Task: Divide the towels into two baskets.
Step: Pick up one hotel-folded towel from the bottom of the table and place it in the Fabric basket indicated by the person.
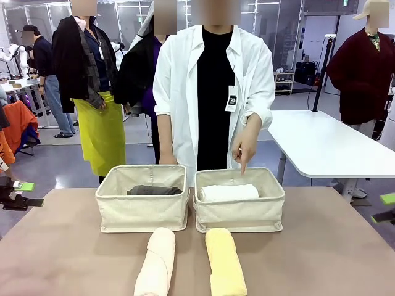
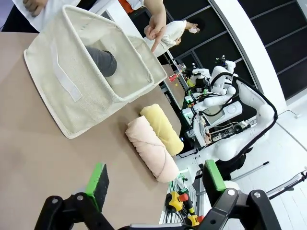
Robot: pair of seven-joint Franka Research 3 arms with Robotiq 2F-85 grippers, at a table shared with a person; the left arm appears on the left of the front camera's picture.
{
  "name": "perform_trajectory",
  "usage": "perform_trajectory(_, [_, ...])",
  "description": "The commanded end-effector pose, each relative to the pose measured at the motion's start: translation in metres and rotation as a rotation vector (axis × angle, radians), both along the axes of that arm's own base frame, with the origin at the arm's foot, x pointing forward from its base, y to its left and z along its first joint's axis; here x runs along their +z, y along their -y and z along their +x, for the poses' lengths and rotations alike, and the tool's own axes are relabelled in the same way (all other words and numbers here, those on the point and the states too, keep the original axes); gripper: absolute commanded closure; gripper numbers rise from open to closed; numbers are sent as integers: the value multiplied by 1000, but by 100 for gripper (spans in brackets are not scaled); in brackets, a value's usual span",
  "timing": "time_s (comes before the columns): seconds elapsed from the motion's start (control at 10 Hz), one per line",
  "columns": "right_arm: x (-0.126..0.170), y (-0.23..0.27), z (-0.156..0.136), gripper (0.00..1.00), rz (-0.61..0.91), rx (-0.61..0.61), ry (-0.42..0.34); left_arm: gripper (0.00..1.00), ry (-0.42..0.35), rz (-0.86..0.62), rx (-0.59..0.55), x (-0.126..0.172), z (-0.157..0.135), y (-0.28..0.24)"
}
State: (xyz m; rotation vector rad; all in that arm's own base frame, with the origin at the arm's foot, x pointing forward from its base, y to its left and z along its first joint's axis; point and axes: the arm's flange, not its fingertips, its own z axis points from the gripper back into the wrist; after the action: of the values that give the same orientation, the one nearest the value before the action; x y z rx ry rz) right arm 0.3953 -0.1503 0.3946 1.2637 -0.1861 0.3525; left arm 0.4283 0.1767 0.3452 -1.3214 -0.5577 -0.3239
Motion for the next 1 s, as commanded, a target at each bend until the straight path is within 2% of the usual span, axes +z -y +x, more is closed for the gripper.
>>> perform_trajectory(0.0, [26, -57, 19, 7, -88, 23, -104, 0, -3, 2, 9, 2, -5, 1])
perform_trajectory(0.1, [30, -92, 28, 7, -112, 18, -137, 0, -3, 2, 9, 2, -5, 1])
perform_trajectory(0.5, [21, -225, 41, 7, -332, -65, -175, 0, -3, 2, 9, 2, -5, 1])
perform_trajectory(0.9, [-13, -307, 32, 7, -531, -161, -146, 0, -3, 2, 9, 2, -5, 1])
